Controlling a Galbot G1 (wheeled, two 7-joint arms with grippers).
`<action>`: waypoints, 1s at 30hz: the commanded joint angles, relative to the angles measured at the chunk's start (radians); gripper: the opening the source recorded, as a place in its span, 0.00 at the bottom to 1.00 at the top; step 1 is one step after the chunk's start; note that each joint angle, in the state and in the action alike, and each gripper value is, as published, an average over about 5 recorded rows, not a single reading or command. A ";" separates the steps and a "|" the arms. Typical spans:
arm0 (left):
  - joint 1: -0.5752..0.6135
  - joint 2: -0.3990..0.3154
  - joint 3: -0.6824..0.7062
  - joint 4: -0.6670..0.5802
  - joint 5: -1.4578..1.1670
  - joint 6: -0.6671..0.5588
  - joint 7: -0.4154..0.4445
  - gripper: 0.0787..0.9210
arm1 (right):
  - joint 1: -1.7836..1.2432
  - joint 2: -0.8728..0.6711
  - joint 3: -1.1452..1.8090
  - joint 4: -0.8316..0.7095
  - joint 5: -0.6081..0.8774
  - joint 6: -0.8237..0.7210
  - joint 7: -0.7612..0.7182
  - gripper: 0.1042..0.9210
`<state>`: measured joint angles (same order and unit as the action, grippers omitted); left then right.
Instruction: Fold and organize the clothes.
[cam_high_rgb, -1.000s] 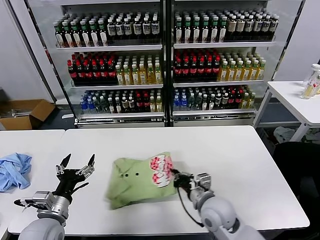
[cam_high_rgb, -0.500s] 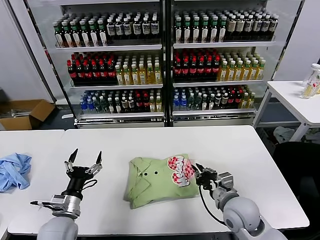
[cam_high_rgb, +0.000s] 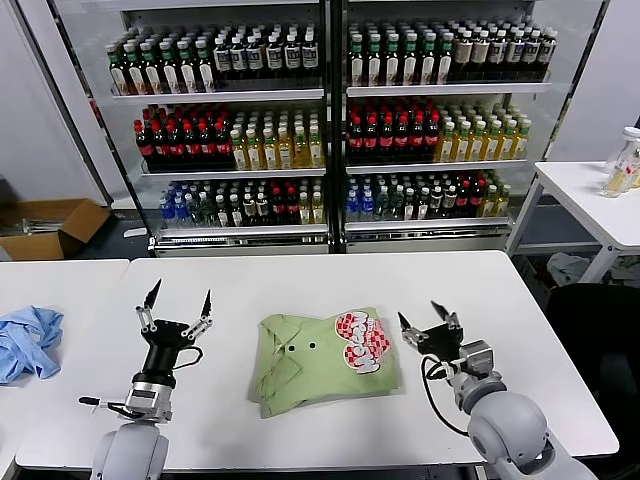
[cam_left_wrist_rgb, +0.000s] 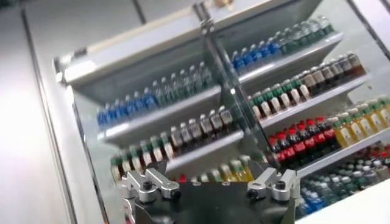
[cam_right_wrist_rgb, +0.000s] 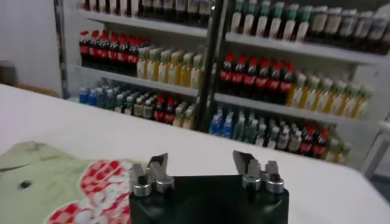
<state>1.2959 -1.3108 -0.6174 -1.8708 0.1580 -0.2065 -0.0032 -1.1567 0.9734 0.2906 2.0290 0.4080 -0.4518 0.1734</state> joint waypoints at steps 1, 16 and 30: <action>-0.057 0.003 -0.017 0.020 -0.052 -0.022 0.090 0.88 | 0.022 0.001 0.046 -0.059 -0.136 0.111 -0.017 0.81; -0.002 -0.009 -0.011 -0.091 -0.316 0.304 0.086 0.88 | 0.036 0.012 0.066 -0.075 -0.191 0.171 -0.029 0.88; 0.008 -0.063 -0.021 -0.065 -0.248 0.279 0.086 0.88 | 0.037 0.023 0.053 -0.125 -0.262 0.234 -0.016 0.88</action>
<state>1.2991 -1.3479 -0.6363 -1.9379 -0.0802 0.0466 0.0753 -1.1211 0.9952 0.3397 1.9334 0.1921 -0.2595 0.1487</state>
